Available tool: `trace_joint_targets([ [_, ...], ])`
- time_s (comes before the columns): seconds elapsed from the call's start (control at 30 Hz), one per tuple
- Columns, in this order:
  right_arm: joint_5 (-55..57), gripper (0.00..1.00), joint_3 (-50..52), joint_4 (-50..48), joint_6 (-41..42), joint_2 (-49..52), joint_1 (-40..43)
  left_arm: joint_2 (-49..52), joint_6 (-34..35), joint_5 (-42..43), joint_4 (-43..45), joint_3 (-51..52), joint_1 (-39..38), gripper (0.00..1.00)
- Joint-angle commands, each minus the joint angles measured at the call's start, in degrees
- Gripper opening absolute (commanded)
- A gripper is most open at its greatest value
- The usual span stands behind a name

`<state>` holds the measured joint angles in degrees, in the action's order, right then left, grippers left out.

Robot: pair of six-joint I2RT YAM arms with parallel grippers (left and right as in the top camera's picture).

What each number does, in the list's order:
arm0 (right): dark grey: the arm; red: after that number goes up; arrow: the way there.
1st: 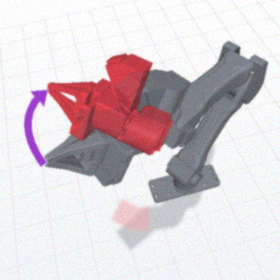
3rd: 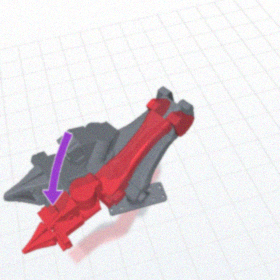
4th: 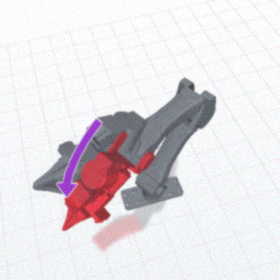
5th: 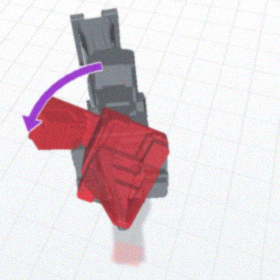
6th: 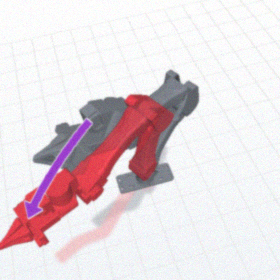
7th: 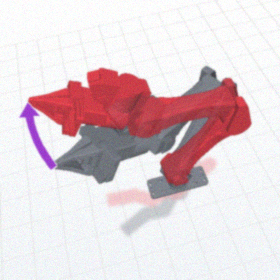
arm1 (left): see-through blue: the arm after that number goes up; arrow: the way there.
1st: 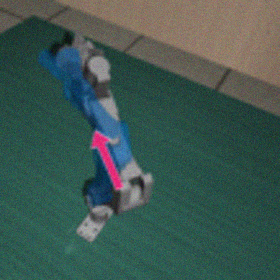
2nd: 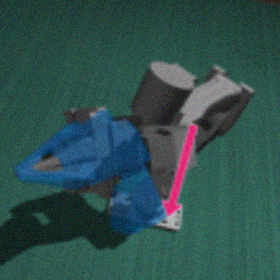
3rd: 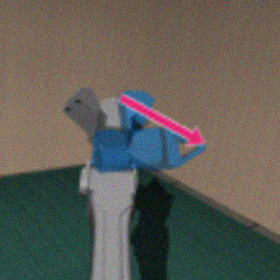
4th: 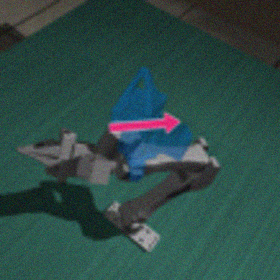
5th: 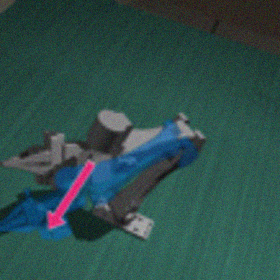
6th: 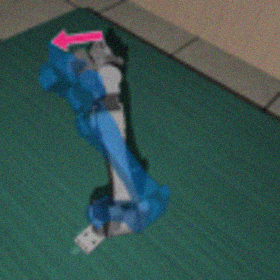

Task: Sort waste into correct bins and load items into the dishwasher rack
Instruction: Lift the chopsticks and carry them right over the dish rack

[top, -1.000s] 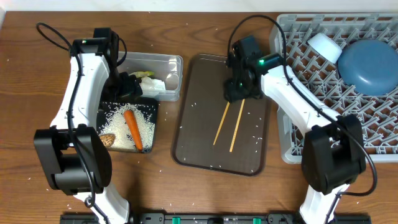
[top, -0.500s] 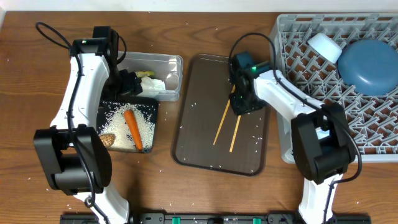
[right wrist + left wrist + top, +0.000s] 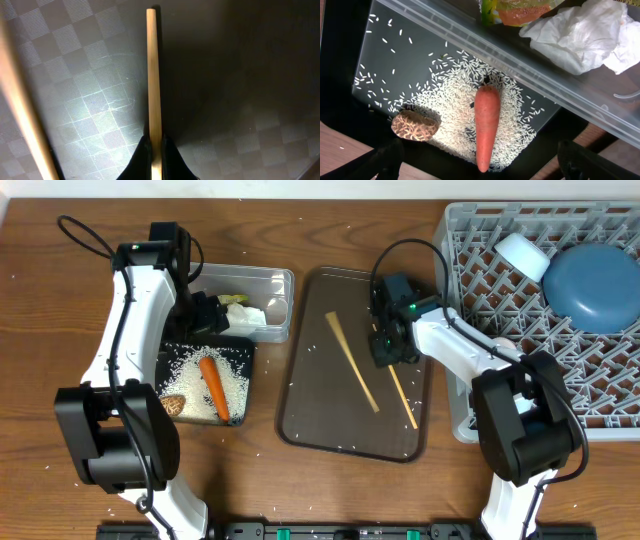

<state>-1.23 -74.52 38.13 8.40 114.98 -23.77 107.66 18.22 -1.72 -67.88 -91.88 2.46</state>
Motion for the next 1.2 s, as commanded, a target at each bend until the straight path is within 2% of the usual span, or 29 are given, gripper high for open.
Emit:
trace_joint_targets([
  [0.0, 1.0, 0.01, 3.2, 0.2, 0.4, 3.3, -0.3, 0.0, 0.5, -0.3, -0.2, -0.6, -0.3, 0.98],
  [0.2, 1.0, 0.01, -1.3, 0.9, 0.8, 3.0, 0.4, 0.0, 0.5, -0.3, -0.2, -0.6, -0.3, 0.98],
  [0.33, 1.0, 0.01, -9.0, 5.5, 0.5, 1.1, 1.7, 0.0, 0.5, -0.3, -0.2, -0.6, -0.3, 0.98],
  [0.63, 1.7, 0.01, -25.7, 12.7, -6.8, -8.3, 9.4, 0.0, 0.5, -0.3, -0.2, -0.6, -0.3, 0.98],
  [0.73, 6.0, 0.01, -27.1, 12.2, -8.2, -11.6, 13.3, 0.0, 0.6, -0.3, -0.2, -0.6, -0.3, 0.98],
  [0.87, 8.0, 0.01, -27.1, 11.4, -13.9, -13.9, 19.1, 0.0, 0.5, -0.3, -0.2, -0.6, -0.3, 0.98],
  [1.17, 6.8, 0.01, -26.9, 6.6, -22.0, -9.6, 28.3, 0.0, 0.5, -0.3, -0.2, -0.6, -0.3, 0.98],
])
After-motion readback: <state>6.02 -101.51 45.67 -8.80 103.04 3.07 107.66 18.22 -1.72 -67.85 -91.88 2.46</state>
